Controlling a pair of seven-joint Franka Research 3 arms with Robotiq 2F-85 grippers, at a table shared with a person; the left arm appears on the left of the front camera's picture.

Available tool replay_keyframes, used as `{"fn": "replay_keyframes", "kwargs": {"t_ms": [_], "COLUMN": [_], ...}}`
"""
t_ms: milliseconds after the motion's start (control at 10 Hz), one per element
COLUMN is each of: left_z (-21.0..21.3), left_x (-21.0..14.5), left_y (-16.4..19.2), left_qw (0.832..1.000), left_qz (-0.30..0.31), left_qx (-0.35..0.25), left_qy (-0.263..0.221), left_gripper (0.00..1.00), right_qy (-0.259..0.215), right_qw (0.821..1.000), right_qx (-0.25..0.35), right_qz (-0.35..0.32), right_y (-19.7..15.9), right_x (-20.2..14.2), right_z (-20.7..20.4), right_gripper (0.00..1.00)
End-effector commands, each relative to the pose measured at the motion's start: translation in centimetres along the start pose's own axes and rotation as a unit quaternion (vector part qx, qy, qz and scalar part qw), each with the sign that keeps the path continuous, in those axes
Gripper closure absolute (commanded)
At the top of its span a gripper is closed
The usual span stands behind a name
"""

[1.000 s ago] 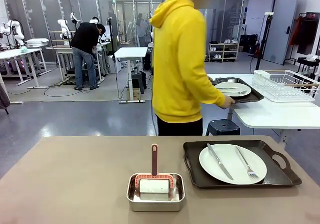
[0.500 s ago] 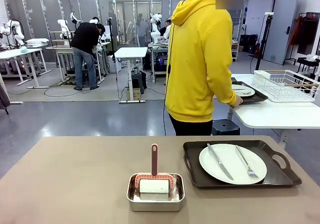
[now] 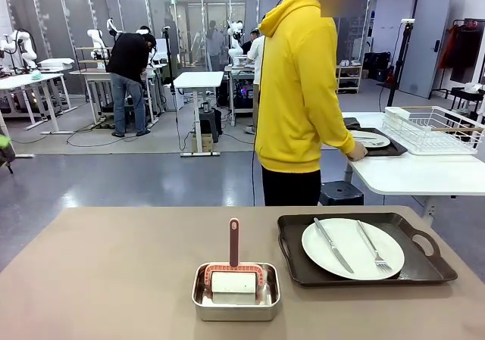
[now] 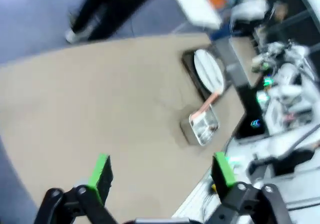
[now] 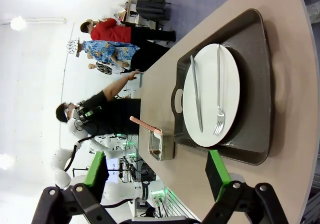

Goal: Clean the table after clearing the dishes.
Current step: When the left (or right) Handle tray is removed, use the left hand (or right hand) to clean the left (or right) side of the table with the Lint Roller.

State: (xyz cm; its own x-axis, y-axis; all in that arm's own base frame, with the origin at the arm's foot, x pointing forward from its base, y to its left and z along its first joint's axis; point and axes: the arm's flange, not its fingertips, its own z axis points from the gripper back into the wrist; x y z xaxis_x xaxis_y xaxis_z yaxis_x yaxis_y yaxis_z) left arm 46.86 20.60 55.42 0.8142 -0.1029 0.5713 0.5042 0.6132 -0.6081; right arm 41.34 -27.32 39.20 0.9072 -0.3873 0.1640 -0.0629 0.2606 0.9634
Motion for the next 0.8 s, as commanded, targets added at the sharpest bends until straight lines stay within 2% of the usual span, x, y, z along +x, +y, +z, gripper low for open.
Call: {"fn": "replay_keyframes", "kwargs": {"t_ms": [0, 200, 300, 500, 700], "left_z": [-4.0, -10.4, -14.7, -22.0, -27.5], "left_x": [3.9, 7.6, 8.9, 9.1, 8.1], "left_y": [-2.8, -8.5, -11.9, -16.8, -19.9], "left_qw": [0.992, 0.966, 0.945, 0.893, 0.843], "left_qz": [-0.092, -0.197, -0.254, -0.335, -0.397], "left_qx": [0.019, 0.025, 0.016, 0.018, 0.031], "left_qy": [0.079, 0.164, 0.206, 0.3, 0.362], "left_gripper": [0.0, 0.0, 0.0, 0.0, 0.0], "right_qy": [0.0, 0.0, 0.0, 0.0, 0.0], "right_qw": [1.0, 1.0, 1.0, 1.0, 1.0], "right_qx": [0.003, 0.003, 0.003, 0.003, 0.003], "right_qz": [0.003, 0.003, 0.003, 0.003, 0.003], "right_y": [0.3, 0.3, 0.3, 0.3, 0.3], "right_x": [-0.1, -0.1, -0.1, -0.1, -0.1], "right_z": [0.1, 0.1, 0.1, 0.1, 0.1], "right_gripper": [0.0, 0.0, 0.0, 0.0, 0.0]}}
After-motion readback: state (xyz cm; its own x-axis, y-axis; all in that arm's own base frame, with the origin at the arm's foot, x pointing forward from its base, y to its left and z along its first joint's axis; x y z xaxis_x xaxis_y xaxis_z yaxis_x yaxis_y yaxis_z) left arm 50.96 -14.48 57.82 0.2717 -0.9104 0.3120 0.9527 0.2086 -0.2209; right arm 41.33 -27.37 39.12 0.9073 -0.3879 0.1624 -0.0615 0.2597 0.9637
